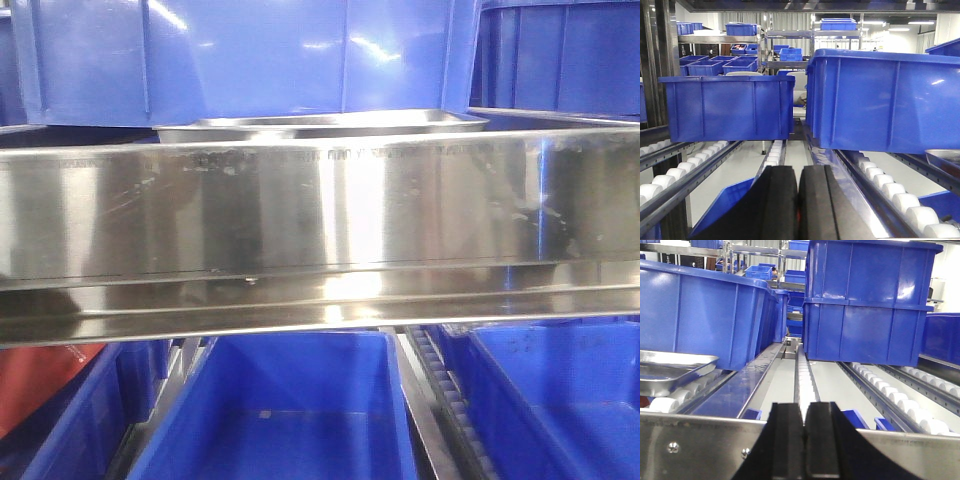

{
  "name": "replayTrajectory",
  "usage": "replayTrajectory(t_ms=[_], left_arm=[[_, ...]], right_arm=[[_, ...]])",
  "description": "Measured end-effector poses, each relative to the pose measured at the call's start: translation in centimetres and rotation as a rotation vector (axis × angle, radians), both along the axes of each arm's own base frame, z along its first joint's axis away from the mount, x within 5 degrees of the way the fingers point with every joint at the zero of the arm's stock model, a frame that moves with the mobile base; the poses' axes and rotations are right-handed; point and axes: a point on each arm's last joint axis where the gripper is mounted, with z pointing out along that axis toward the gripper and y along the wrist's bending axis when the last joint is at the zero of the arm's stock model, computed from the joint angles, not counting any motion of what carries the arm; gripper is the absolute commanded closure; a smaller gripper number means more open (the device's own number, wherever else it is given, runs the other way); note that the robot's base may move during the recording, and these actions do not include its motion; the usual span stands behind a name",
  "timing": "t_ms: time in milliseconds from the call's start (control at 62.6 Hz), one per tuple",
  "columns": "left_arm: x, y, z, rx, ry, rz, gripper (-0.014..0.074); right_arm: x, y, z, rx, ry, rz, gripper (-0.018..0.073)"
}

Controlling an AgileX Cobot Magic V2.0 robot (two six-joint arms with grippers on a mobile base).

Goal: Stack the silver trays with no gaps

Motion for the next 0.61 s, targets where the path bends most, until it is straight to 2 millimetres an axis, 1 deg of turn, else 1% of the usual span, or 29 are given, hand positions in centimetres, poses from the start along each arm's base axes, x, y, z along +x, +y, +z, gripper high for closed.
replayTrajectory(t_ms=[415,511,607], left_arm=[[0.0,0.0,0.0,0.000,0.000,0.000,0.0592],[0.0,0.0,0.0,0.000,0.000,0.000,0.0592],[0.0,0.0,0.0,0.000,0.000,0.000,0.0592]], right_arm=[[0.0,0.0,0.1,0.000,-0.007,0.000,0.0640],[-0.1,0.0,0.4,0.000,-0.048,0.002,0.0640],[-0.2,0.0,1.2,0.000,-0.131,0.005,0.0640]])
